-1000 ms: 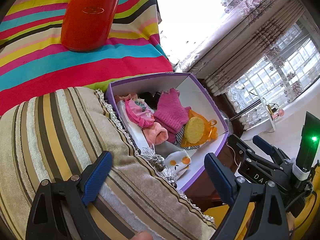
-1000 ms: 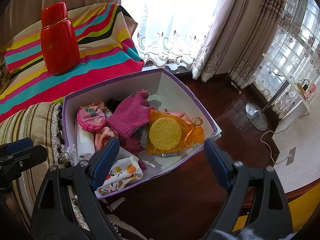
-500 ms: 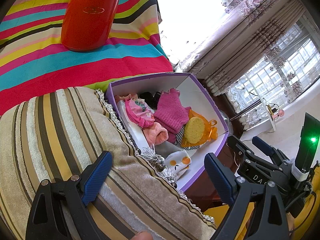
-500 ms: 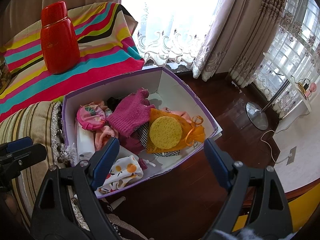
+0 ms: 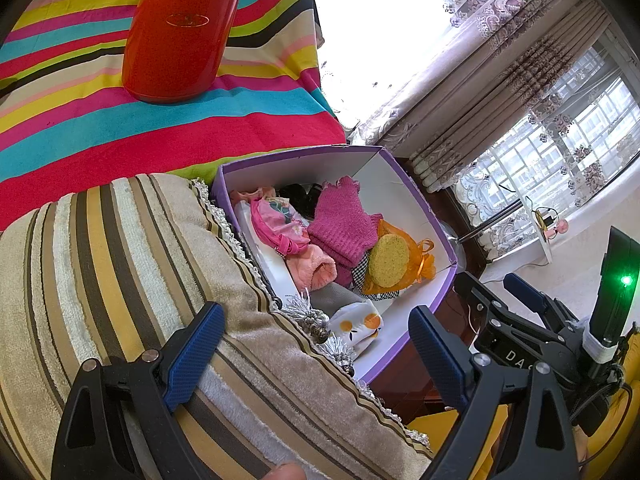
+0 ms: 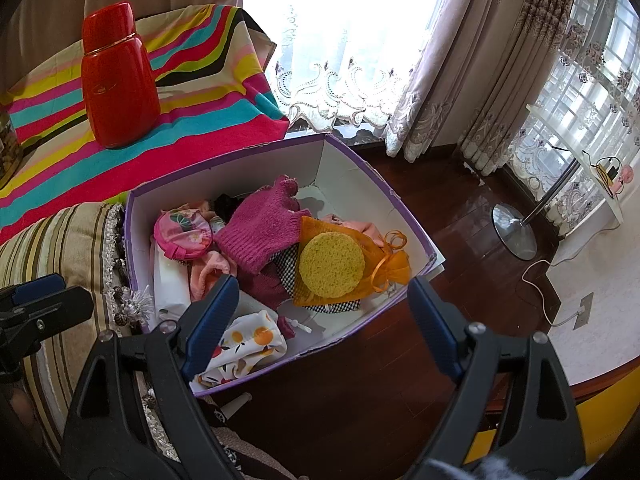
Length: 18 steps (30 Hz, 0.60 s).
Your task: Organize soft objects
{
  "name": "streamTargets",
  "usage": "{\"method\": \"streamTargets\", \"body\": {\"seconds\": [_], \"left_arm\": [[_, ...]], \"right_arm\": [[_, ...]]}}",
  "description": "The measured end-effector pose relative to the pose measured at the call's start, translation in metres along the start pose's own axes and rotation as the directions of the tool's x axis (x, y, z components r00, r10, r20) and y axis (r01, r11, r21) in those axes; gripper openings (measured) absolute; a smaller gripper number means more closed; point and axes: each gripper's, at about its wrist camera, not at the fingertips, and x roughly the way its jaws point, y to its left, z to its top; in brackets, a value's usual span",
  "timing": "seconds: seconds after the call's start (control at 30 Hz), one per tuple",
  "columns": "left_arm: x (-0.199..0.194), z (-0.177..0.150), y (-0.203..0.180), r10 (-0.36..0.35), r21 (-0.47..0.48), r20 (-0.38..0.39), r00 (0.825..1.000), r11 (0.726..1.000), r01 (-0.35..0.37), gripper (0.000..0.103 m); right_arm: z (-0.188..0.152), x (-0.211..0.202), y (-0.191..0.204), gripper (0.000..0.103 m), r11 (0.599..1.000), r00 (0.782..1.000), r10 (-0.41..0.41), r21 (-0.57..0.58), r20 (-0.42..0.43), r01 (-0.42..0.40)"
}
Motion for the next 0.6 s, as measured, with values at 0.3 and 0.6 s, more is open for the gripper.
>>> {"method": "streamTargets", "body": {"seconds": [0.3,0.6], "left_arm": [[-0.0001,0.0,-0.0001,0.001,0.0,0.0,1.0,1.0,-0.001,0.094],[0.0,0.0001,0.0004,0.0,0.001,-0.001,1.0,1.0,0.0,0.094]], "right_arm": [[-0.0012,0.0004,0.001,0.088,1.0,1.0,0.003,0.0,-0.003,-0.003],[-0.002,0.0027,0.0001,0.088,1.0,1.0,0.006,0.001,-0.007,-0.006]]}}
